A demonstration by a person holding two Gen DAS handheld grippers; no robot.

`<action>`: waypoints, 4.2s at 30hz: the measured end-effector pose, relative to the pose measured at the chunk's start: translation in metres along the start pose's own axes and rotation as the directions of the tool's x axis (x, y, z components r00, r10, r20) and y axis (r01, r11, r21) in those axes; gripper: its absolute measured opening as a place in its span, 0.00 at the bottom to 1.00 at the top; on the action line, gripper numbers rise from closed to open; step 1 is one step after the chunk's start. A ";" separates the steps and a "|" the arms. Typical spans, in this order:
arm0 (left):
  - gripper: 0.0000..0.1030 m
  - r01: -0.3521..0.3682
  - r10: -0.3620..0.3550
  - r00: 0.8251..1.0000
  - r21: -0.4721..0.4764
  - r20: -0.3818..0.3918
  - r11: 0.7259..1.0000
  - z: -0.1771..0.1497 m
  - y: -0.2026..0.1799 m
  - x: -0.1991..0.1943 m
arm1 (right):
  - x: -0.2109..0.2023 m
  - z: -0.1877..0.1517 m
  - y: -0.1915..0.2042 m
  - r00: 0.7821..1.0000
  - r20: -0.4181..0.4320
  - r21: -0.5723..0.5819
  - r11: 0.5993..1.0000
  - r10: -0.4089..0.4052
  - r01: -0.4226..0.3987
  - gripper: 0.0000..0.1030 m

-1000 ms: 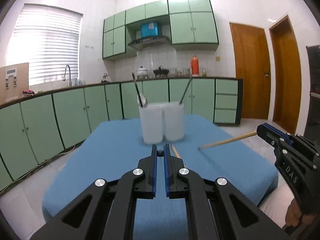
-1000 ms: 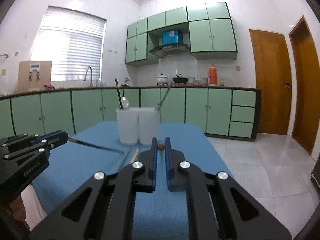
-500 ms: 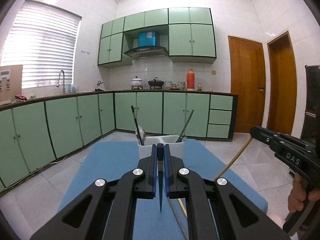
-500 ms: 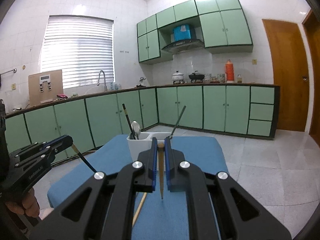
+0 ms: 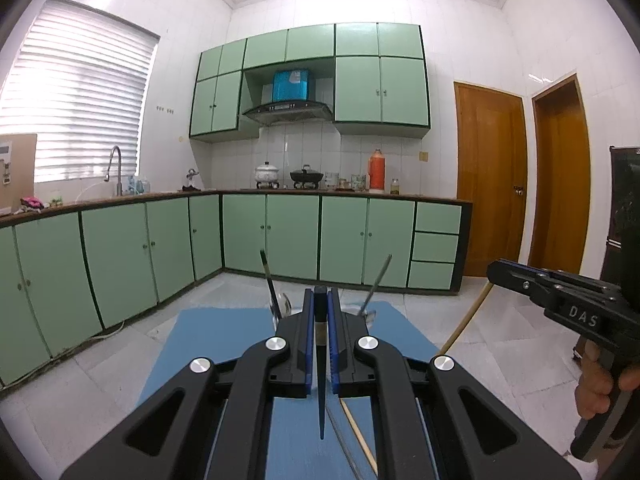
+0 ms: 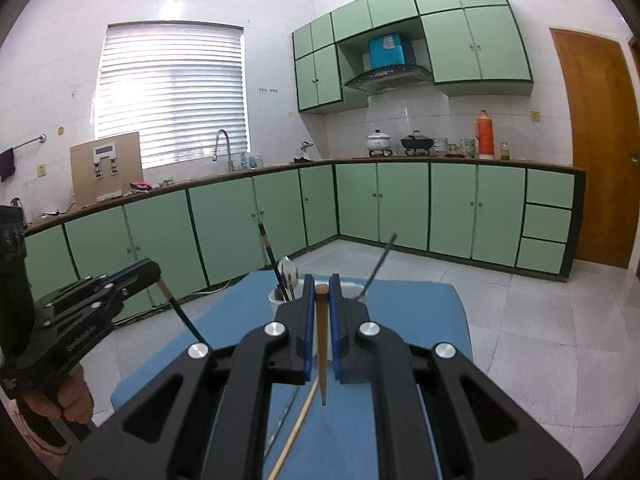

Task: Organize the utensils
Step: 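Lift both chopsticks and carry them toward the white holder, then lower both chopsticks into the white holder and open both tools, then withdraw both tools from the holder back over the last two chopsticks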

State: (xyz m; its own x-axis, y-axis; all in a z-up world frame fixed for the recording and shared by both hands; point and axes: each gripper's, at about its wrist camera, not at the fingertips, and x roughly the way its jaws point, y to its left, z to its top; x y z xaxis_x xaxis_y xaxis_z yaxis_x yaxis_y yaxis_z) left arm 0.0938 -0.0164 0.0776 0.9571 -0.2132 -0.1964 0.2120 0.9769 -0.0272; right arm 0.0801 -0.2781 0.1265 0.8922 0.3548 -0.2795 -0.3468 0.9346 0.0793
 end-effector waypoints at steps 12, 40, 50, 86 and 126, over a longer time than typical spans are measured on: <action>0.06 -0.006 0.003 0.986 0.018 0.167 1.000 0.076 -0.003 0.033 | 0.019 0.081 -0.009 0.992 0.128 -0.038 0.999 -0.018 0.023 0.06; 0.06 -0.084 0.084 0.996 -0.018 0.007 0.996 0.028 0.025 0.208 | 0.199 0.027 -0.042 0.997 -0.064 0.046 0.998 -0.049 0.052 0.06; 0.06 -0.102 0.101 0.994 -0.030 -0.042 0.994 0.010 0.034 0.220 | 0.206 0.012 -0.041 0.995 -0.079 0.056 0.997 -0.057 0.061 0.06; 0.91 -0.108 0.108 0.994 -0.004 0.029 0.994 -0.024 0.027 0.090 | 0.080 -0.050 -0.024 0.993 0.036 0.058 0.992 -0.115 0.113 0.91; 0.92 -0.195 0.188 0.960 -0.012 -0.206 0.981 -0.188 0.025 -0.031 | 0.013 -0.252 0.080 0.970 -0.072 -0.018 0.972 -0.234 0.233 0.67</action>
State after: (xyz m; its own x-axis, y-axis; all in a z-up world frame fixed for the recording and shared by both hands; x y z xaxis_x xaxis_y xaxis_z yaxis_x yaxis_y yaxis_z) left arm 0.0327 0.0180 -0.1015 0.9183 -0.0178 -0.3955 0.0193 0.9998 -0.0002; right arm -0.0091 -0.2058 -0.1116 0.9253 0.1239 -0.3585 -0.1349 0.9908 -0.0056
